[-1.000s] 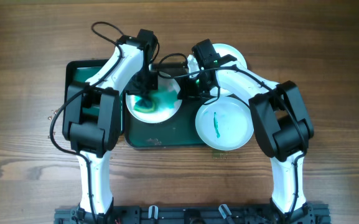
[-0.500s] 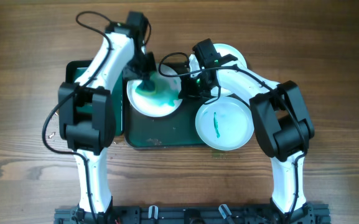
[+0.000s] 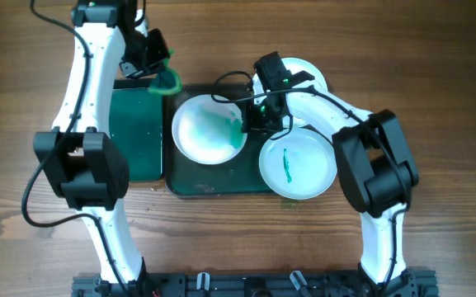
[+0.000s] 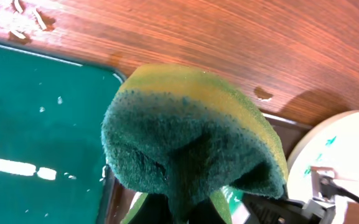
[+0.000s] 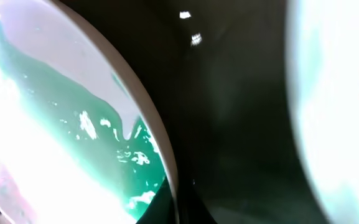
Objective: Clean dirty plates on tray and stack at the side
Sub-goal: 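Lift the sponge back toward the green tray with left gripper, then lift the cleaned plate with right gripper and place it right of tray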
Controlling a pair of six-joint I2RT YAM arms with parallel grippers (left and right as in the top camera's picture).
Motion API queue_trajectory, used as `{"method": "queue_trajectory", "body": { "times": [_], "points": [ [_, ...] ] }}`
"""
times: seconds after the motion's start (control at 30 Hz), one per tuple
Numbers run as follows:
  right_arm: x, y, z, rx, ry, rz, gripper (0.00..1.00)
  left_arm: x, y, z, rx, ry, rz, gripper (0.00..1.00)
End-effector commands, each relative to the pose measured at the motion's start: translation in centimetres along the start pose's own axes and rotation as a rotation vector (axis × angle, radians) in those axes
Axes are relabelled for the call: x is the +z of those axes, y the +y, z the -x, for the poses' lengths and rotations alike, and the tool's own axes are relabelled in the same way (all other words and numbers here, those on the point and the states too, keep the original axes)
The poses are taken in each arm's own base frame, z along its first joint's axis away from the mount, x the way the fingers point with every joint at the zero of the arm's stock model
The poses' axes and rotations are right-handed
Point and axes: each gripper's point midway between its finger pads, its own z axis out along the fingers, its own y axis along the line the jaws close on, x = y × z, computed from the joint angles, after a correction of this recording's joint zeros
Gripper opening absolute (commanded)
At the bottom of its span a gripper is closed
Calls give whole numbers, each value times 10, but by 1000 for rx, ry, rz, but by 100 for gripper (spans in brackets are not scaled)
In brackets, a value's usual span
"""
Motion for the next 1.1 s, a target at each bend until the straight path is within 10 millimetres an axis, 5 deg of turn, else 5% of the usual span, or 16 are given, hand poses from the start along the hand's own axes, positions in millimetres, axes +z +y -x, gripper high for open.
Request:
{"method": "queue_trajectory", "body": {
  "times": [0.0, 0.47, 0.77, 1.07],
  "points": [
    [-44, 1, 15, -76, -185, -217, 4, -15, -1, 5, 22, -36, -9, 4],
    [-181, 40, 14, -399, -686, -877, 4, -15, 2, 6, 22, -42, 12, 4],
    [-239, 69, -3, -533, -889, -1254, 4, -15, 2, 6, 22, -42, 12, 4],
    [-259, 87, -16, -541, -997, -1369, 4, -15, 0, 5, 25, -42, 11, 4]
  ]
}}
